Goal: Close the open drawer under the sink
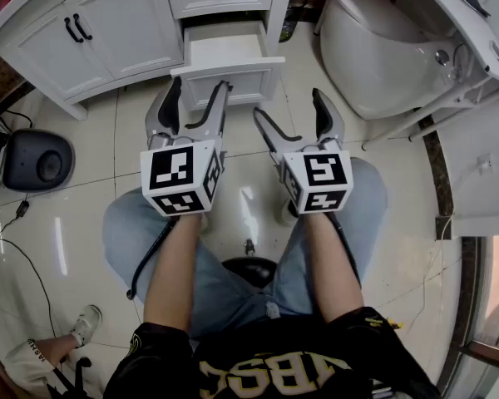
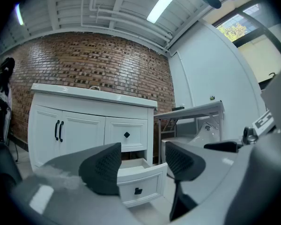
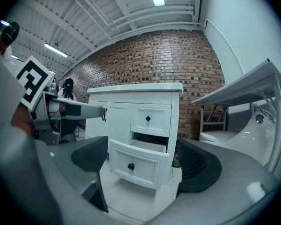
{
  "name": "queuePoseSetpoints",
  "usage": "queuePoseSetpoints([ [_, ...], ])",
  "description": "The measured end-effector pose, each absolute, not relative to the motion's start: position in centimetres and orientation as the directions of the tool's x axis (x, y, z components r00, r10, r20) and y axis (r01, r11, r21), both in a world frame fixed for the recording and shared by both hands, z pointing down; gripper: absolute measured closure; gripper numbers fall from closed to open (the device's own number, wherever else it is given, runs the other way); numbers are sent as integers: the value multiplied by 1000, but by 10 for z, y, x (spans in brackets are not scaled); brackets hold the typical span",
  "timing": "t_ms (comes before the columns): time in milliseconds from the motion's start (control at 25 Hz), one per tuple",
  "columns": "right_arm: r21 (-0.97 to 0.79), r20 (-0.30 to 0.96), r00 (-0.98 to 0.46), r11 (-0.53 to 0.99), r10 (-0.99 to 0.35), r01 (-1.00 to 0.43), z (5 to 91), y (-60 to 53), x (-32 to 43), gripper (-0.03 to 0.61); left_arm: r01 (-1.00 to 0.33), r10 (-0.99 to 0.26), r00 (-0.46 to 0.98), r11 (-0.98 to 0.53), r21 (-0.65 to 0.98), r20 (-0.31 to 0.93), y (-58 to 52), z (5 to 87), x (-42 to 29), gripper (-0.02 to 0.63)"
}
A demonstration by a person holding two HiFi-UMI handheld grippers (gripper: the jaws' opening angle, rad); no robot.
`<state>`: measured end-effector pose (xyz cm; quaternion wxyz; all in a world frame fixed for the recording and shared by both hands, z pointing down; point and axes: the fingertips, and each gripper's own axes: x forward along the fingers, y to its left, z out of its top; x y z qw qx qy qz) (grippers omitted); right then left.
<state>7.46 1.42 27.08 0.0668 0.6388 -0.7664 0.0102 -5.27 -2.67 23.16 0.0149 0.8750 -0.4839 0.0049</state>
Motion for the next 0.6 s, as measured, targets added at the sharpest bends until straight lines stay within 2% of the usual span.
queuePoseSetpoints([
  [200,14,219,-178,186,-959,-982,305,-1,80,129,-843,-843,537,-536,31,19,-37,229,-54,319],
  [600,-66,371,-306,304,-877,-950,361,-47,60,241,-838,-840,542,-542,55,-25,-68,212,-41,319],
])
